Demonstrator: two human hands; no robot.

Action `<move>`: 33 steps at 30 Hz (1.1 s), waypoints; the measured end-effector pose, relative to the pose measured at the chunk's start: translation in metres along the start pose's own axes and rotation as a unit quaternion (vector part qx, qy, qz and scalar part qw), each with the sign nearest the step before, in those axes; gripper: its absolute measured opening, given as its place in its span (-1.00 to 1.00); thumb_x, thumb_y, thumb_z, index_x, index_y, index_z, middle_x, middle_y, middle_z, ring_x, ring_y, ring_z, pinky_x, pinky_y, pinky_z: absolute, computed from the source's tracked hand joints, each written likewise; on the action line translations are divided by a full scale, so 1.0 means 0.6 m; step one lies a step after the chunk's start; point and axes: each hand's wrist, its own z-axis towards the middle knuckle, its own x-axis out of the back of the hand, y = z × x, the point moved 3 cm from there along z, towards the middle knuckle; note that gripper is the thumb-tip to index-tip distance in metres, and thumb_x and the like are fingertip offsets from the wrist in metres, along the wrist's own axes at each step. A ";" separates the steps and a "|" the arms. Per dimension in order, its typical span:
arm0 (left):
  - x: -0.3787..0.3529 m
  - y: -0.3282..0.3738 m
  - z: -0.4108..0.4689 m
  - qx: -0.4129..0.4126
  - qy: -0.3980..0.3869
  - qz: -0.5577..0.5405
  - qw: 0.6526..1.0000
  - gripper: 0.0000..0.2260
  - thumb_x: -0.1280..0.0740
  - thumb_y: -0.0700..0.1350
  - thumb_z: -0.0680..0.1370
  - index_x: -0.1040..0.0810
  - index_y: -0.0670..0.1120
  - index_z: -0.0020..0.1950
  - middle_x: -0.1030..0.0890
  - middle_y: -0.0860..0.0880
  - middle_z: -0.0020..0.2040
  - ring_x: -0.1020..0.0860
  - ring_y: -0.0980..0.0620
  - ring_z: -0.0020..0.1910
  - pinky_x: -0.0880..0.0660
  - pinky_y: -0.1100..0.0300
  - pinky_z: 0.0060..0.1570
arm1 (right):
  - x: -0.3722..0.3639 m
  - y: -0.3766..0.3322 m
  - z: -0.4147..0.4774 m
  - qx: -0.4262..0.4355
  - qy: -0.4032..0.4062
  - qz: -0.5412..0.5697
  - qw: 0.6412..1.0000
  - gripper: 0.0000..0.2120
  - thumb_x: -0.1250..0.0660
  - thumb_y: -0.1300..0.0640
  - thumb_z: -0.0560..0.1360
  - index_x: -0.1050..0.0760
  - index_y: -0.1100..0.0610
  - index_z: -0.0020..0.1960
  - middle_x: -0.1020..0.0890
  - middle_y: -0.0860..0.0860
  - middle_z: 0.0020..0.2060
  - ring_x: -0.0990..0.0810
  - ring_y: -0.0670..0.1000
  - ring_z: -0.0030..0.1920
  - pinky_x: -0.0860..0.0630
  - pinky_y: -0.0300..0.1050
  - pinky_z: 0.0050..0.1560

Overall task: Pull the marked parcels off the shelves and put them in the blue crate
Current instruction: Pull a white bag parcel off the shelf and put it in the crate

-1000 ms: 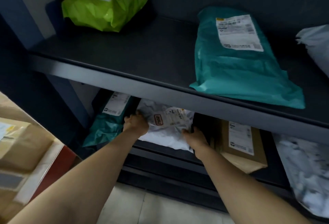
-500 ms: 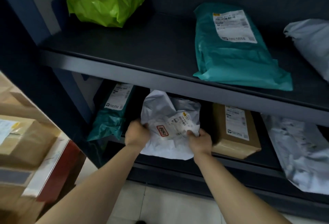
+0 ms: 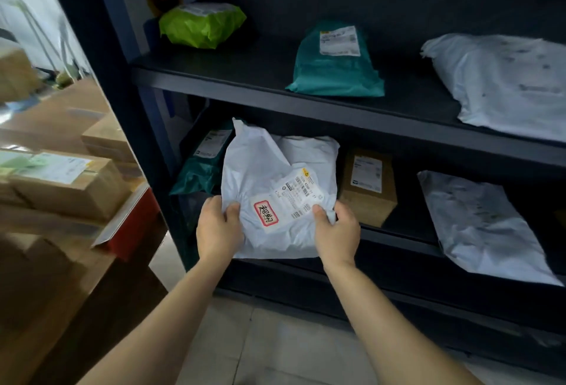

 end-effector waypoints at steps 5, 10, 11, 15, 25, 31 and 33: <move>0.033 0.020 -0.076 -0.033 -0.008 -0.031 0.999 -0.82 -0.24 -0.11 0.60 -0.42 -0.11 -0.19 -0.45 0.01 -0.19 -0.44 0.10 -0.25 -0.33 0.19 -0.29 | 0.074 -0.015 -0.070 0.015 0.036 0.004 0.999 -0.88 -0.36 0.13 0.52 -0.56 0.19 -0.09 -0.56 -0.03 -0.13 -0.53 -0.03 -0.11 -0.42 -0.25 -0.17; 0.053 0.036 -0.145 -0.067 -0.051 -0.069 0.994 -0.84 -0.23 -0.11 0.60 -0.47 -0.17 -0.11 -0.48 -0.01 -0.13 -0.49 0.03 -0.18 -0.43 0.11 -0.19 | 0.140 -0.013 -0.143 0.017 0.095 0.013 0.995 -0.91 -0.37 0.14 0.51 -0.58 0.16 -0.10 -0.56 -0.05 -0.15 -0.54 -0.03 -0.12 -0.44 -0.19 -0.13; 0.056 0.041 -0.159 -0.073 -0.065 -0.079 0.992 -0.84 -0.23 -0.11 0.60 -0.47 -0.18 -0.10 -0.49 -0.03 -0.13 -0.50 0.01 -0.18 -0.46 0.08 -0.18 | 0.154 -0.012 -0.159 0.013 0.106 0.016 0.994 -0.92 -0.37 0.14 0.51 -0.58 0.14 -0.10 -0.56 -0.05 -0.15 -0.55 -0.03 -0.11 -0.46 -0.17 -0.11; 0.058 0.062 -0.219 -0.102 -0.123 -0.101 0.982 -0.84 -0.24 -0.12 0.59 -0.47 -0.19 -0.12 -0.51 -0.08 -0.13 -0.51 -0.04 -0.17 -0.49 0.02 -0.15 | 0.222 -0.001 -0.219 -0.002 0.158 0.030 0.987 -0.82 -0.38 0.16 0.50 -0.48 0.02 -0.27 -0.51 -0.10 -0.25 -0.52 -0.07 -0.19 -0.42 -0.19 -0.17; -0.026 0.152 -0.422 -0.175 -0.264 -0.117 0.941 -0.83 -0.25 -0.12 0.60 -0.45 -0.17 -0.16 -0.49 -0.08 -0.14 -0.50 -0.04 -0.18 -0.48 0.03 -0.16 | 0.453 0.061 -0.341 -0.036 0.300 0.014 0.953 -0.62 -0.39 0.17 0.49 -0.33 -0.09 -0.40 -0.47 -0.11 -0.30 -0.46 -0.13 -0.27 -0.35 -0.27 -0.24; -0.126 0.226 -0.588 -0.224 -0.325 -0.118 0.911 -0.78 -0.26 -0.13 0.59 -0.41 -0.25 -0.18 -0.48 -0.14 -0.18 -0.48 -0.11 -0.21 -0.44 0.02 -0.22 | 0.639 0.131 -0.387 -0.062 0.370 -0.009 0.927 -0.72 -0.40 0.16 0.48 -0.41 0.05 -0.36 -0.49 -0.09 -0.28 -0.50 -0.01 -0.22 -0.41 -0.13 -0.18; -0.161 0.251 -0.650 -0.233 -0.342 -0.124 0.902 -0.77 -0.26 -0.15 0.59 -0.40 -0.26 -0.19 -0.47 -0.16 -0.19 -0.46 -0.12 -0.22 -0.42 0.03 -0.23 | 0.707 0.164 -0.398 -0.071 0.388 -0.013 0.919 -0.79 -0.40 0.14 0.48 -0.48 0.19 -0.27 -0.56 0.01 -0.23 -0.54 0.05 -0.18 -0.47 -0.06 -0.13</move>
